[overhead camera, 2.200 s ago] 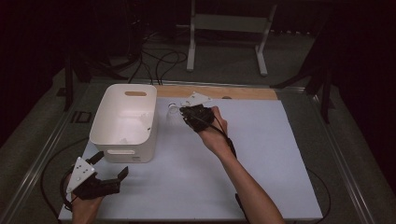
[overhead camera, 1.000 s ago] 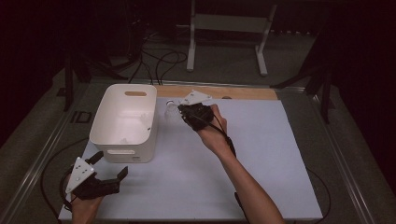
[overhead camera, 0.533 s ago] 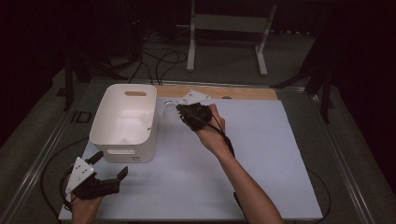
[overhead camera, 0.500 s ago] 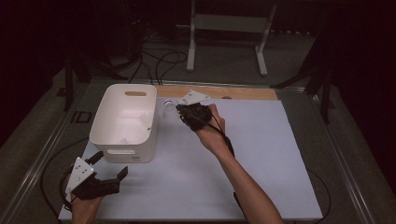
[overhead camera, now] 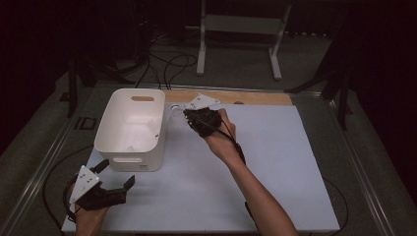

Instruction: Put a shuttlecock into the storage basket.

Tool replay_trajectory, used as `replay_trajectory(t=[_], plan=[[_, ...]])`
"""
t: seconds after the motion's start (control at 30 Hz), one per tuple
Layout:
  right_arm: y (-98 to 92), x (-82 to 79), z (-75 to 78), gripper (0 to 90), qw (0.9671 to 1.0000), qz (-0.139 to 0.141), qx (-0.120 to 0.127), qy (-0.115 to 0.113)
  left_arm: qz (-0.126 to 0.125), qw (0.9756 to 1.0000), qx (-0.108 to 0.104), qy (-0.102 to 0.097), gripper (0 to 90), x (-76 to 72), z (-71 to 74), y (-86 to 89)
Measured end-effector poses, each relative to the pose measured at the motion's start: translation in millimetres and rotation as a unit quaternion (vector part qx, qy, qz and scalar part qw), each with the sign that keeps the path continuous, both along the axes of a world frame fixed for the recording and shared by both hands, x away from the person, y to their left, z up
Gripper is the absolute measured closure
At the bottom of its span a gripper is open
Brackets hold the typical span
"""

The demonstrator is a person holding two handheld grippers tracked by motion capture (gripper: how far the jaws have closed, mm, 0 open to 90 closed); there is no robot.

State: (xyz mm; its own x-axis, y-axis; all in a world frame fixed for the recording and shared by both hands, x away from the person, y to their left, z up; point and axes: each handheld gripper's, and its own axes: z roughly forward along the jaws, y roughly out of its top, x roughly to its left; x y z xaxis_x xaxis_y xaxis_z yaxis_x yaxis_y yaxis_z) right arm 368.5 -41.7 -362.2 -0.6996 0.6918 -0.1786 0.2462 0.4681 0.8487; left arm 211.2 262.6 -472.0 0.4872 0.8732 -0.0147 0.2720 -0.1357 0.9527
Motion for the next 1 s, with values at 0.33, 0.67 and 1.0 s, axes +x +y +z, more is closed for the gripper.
replay_trajectory(t=[0.33, 0.67, 1.0], plan=[[3.1, 0.2, 1.6, 90.0, 1.0000, 0.002, 0.003, -0.001, -0.001, 1.0000, 0.001, -0.001, 0.0, -0.1, 0.2, 0.3], [7.4, -0.7, 4.5, 90.0, 0.9999, 0.008, 0.007, -0.004, 0.000, 1.0000, 0.000, 0.000, 0.0, -0.2, 0.2, 0.7], [11.6, -1.2, 6.4, 90.0, 0.9999, 0.010, 0.012, -0.007, 0.000, 1.0000, 0.000, -0.001, 0.0, -0.2, 0.2, 0.4]])
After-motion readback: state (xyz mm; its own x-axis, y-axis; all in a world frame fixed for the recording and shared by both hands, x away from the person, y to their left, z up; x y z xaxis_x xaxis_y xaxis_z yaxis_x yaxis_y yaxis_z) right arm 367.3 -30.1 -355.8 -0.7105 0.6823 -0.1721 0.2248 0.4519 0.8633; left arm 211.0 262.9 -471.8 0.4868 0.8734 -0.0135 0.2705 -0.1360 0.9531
